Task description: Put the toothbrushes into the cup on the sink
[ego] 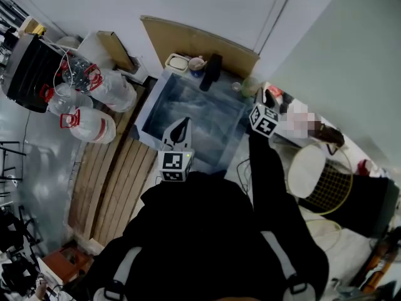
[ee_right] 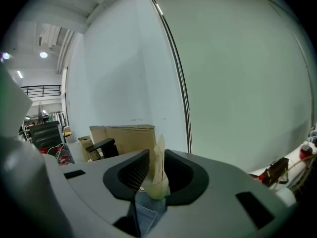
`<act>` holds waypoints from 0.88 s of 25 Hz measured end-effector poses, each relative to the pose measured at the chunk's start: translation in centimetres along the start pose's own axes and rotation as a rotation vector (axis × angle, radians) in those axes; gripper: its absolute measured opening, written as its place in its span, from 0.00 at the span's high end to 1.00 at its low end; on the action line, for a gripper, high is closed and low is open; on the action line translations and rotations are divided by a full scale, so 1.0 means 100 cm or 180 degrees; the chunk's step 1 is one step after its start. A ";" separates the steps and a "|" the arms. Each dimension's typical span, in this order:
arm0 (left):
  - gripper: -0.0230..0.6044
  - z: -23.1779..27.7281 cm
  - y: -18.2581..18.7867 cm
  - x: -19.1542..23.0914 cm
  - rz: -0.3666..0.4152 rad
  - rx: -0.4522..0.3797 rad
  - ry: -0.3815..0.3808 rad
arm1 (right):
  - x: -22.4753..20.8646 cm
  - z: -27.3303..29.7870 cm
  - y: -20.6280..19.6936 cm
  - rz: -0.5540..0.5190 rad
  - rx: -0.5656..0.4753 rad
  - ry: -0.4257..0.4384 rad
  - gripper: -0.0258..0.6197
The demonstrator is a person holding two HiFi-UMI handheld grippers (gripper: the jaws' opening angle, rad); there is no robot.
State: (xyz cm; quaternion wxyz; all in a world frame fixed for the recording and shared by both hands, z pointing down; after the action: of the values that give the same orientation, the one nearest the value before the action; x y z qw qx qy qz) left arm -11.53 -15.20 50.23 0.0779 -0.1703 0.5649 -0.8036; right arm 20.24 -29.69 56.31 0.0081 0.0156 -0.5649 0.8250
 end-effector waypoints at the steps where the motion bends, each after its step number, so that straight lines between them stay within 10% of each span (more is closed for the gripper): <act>1: 0.96 0.000 -0.001 -0.001 0.0000 0.0004 -0.0002 | 0.000 0.000 0.000 -0.0009 0.0002 0.0025 0.83; 22: 0.96 -0.009 -0.003 -0.022 -0.0048 -0.0114 -0.0344 | 0.023 -0.097 0.026 -0.0120 -0.0511 0.0388 0.80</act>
State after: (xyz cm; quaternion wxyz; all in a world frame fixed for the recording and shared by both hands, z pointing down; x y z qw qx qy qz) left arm -9.80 -13.57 49.85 0.0991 -0.2191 0.5729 -0.7835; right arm 17.66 -21.63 50.47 0.0591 -0.0247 -0.6273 0.7762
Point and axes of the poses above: the fingertips, and each gripper's own axes: z forward along the fingers, x to its left, y out of its top, the point moved 7 cm from there along -z, backward along the fingers, and after that the axes turned 10 degrees about -z, right-handed, at the moved point
